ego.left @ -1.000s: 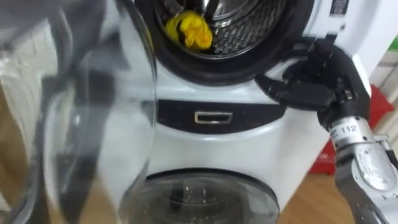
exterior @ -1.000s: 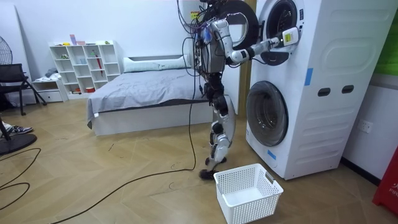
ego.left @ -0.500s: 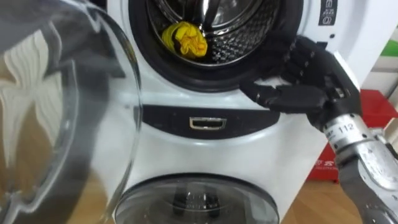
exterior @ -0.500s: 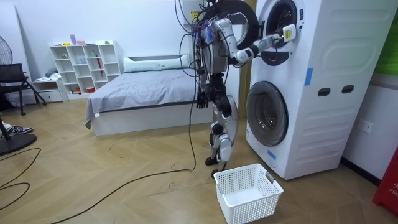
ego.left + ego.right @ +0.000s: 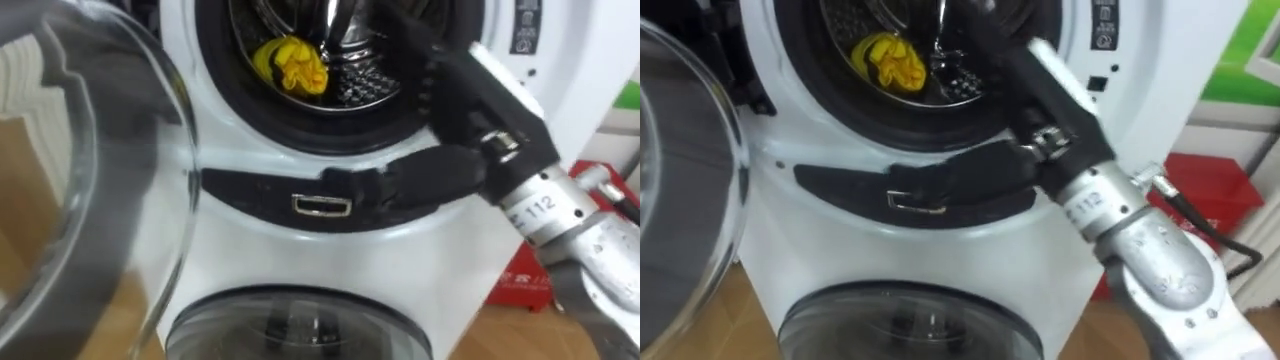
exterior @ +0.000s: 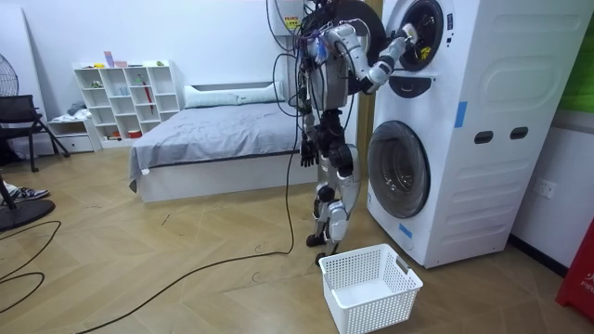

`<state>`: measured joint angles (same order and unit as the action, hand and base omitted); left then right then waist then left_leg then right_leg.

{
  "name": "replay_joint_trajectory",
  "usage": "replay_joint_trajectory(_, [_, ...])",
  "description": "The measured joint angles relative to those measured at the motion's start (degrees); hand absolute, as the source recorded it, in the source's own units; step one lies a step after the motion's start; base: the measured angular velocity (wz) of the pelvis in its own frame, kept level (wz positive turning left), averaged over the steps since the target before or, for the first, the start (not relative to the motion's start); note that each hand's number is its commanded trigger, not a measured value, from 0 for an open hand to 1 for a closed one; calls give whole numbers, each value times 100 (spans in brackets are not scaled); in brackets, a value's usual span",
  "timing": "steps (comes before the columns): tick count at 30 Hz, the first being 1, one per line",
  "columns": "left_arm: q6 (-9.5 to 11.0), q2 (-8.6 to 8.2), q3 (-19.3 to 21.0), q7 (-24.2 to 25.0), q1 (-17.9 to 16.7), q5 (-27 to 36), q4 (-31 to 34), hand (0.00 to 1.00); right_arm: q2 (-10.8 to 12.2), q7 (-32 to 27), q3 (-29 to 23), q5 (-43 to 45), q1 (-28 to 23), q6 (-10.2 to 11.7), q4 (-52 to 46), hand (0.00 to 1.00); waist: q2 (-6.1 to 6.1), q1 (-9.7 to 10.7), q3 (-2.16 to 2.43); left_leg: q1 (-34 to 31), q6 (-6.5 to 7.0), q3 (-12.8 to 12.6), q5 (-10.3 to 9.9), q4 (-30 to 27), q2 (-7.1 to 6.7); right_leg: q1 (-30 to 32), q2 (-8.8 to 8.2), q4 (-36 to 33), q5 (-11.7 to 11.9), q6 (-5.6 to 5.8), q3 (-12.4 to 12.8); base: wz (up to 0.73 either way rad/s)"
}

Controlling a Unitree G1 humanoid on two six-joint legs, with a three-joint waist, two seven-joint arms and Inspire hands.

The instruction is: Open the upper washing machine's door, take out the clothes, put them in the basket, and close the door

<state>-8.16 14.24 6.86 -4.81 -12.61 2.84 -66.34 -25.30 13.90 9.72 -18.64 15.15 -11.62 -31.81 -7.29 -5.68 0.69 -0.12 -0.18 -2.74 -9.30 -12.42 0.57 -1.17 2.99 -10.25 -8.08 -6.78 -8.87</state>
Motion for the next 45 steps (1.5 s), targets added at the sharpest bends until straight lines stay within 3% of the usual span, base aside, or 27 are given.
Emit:
replay_joint_trajectory(9, [55, 93, -25, 1, 115, 216, -56, 0, -34, 897, 310, 33, -1, -2, -95, 0, -8, -261, -12, 91, 27, 45, -72, 111, -37, -111, -22, 155, -8, 23, -57, 1])
replay_joint_trajectory(15, [180, 84, -38, 1, 189, 288, -137, 0, -25, 1238, 346, 43, 0, -1, -96, 0, -45, -282, -73, 81, 30, 13, -75, 143, -46, -103, -28, 167, -55, 40, -21, -2])
replay_joint_trajectory(25, [237, 65, -129, 0, 222, 262, -338, 0, 36, 1422, 406, 145, 218, 30, -122, 0, -27, -242, -83, 132, 41, 43, -85, 162, -52, -180, -21, 223, -60, 48, -3, 1])
replay_joint_trajectory(31, [235, 18, -127, 0, 183, 259, -345, 0, 38, 1018, 19, 305, 217, 101, -233, 0, 21, -222, -116, 124, 47, 53, -125, 145, -47, -203, -8, 235, -62, 54, -17, 3])
replay_joint_trajectory(33, [231, -12, -113, 0, 170, 256, -308, 0, 38, 743, -202, 366, 192, 201, -229, 0, 76, -124, -144, 60, 51, 147, -162, 54, -51, -207, -17, 241, -62, 55, -80, 11])
replay_joint_trajectory(37, [220, -114, -21, 0, 92, 247, -259, 0, 34, 239, -602, 625, 146, 227, -219, 0, 186, -26, -104, 37, 54, 211, -161, 68, -91, -187, -50, 246, -79, 82, -151, 8])
replay_joint_trajectory(39, [208, -147, -1, 0, 79, 194, -259, 0, 33, -121, -832, 731, 149, 227, -219, 0, 220, 41, -57, 46, 57, 234, -159, 63, -109, -187, -74, 246, -91, 99, -198, 8])
replay_joint_trajectory(45, [124, -142, 22, 0, 106, 193, -219, 0, 18, -796, -905, 815, 173, 226, -134, 0, 209, 76, -26, 57, 69, 291, -152, 73, -127, -195, -87, 241, -95, 107, -231, 2])
